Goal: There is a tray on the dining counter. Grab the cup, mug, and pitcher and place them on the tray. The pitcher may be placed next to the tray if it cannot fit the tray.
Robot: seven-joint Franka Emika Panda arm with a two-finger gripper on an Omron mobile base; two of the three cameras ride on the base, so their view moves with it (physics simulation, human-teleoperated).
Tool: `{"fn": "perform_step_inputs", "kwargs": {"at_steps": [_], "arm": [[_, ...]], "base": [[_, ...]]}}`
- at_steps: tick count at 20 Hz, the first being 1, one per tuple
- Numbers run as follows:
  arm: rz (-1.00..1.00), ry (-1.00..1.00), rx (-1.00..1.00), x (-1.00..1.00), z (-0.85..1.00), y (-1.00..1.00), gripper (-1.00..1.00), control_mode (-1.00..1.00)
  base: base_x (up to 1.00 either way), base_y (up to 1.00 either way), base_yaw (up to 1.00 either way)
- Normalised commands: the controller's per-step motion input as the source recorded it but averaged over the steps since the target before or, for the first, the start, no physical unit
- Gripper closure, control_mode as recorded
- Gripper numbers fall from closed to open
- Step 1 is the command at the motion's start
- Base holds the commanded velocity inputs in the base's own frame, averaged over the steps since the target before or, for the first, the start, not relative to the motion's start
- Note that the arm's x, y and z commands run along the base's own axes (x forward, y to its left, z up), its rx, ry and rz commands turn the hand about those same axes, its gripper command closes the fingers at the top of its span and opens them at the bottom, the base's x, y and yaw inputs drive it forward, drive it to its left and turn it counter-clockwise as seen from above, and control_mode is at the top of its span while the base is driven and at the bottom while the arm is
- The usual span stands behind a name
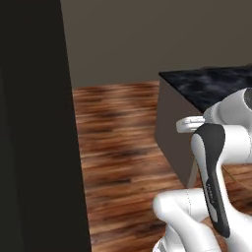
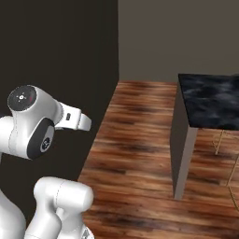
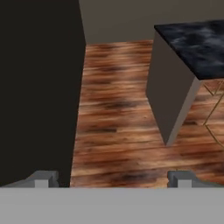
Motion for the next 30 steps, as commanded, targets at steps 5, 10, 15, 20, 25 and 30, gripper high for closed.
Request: {"fn": "perform_step_inputs", "kwargs": {"at_steps": [5, 10, 15, 20, 25, 30], "arm": [[0.0, 0.0, 0.0, 0.0, 0.0, 0.0, -1.0, 1.0], [0.0, 0.0, 0.0, 0.0, 0.0, 0.0, -1.0, 1.0], [0.0, 0.0, 0.0, 0.0, 0.0, 0.0, -1.0, 1.0], [0.0, 0.0, 0.0, 0.0, 0.0, 0.0, -1.0, 1.0], [0.0, 0.0, 0.0, 0.0, 0.0, 0.0, -1.0, 1.0], [0.0, 0.0, 0.0, 0.0, 0.0, 0.0, -1.0, 1.0]], "base": [[0.95, 0.24, 0.0], [0.8, 0.12, 0.0], [0.78, 0.15, 0.0], [0.74, 0.2, 0.0], [0.81, 0.35, 0.0], [0.83, 0.43, 0.0]]}}
